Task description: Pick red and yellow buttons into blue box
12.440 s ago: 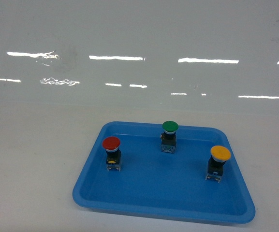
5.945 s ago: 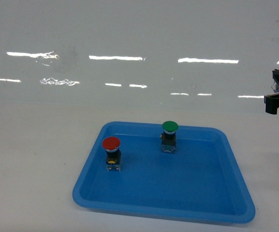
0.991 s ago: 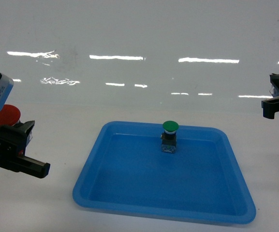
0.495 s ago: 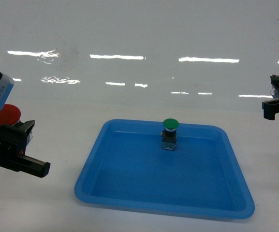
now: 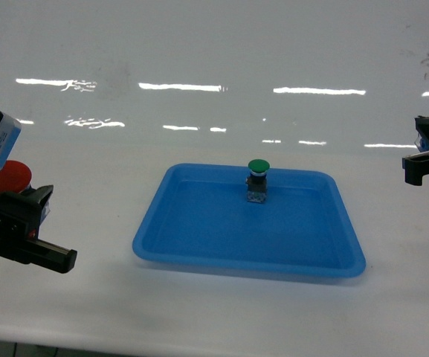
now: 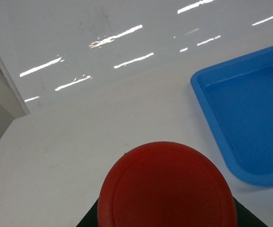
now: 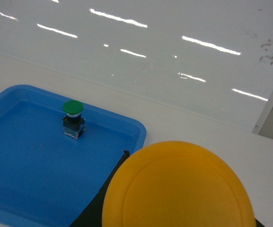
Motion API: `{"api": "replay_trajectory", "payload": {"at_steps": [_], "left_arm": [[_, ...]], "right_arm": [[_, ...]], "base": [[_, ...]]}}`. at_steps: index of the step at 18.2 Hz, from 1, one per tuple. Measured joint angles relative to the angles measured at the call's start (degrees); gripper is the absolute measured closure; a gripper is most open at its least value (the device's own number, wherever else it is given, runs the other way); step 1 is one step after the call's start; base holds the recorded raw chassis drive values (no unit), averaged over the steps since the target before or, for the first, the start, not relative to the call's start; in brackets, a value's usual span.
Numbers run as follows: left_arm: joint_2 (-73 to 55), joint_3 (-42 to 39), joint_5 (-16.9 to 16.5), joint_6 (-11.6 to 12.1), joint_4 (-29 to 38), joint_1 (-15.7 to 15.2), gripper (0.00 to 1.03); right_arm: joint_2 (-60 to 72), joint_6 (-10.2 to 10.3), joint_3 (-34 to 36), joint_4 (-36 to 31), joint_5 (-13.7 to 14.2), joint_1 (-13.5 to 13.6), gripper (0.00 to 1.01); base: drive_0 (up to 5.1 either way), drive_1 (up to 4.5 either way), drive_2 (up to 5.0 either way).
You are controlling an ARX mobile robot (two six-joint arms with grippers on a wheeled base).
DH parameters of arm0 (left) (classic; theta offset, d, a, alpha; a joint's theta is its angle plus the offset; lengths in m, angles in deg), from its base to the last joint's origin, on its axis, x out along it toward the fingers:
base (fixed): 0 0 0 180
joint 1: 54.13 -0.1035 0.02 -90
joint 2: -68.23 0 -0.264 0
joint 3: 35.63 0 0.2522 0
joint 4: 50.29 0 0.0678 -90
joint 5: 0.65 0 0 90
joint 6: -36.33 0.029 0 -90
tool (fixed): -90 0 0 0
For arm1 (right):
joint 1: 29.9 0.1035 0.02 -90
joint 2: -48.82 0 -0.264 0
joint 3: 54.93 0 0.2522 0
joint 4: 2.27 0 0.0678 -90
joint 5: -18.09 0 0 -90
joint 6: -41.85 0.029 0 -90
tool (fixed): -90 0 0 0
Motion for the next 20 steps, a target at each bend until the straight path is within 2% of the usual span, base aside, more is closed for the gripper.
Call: {"api": "replay_trajectory", "payload": {"at_steps": [14, 16, 20], "left_arm": [[0.0, 0.0, 0.0, 0.0, 0.2, -0.1, 0.78], [0.0, 0.0, 0.0, 0.0, 0.0, -0.1, 0.78], [0.0, 0.0, 0.0, 0.0, -0.1, 0.0, 0.78]], "right_arm": [[0.0, 0.0, 0.0, -0.2, -0.1, 0.0, 0.74], [0.0, 0.0, 0.0, -0.1, -0.1, 0.0, 0.74], [-0.1, 0.0, 0.1, 0.0, -0.1, 0.0, 0.74]], "base": [[3.8, -4.63, 1.1], [4.4, -4.19, 0.1], [4.0, -1.45, -2.7]]}}
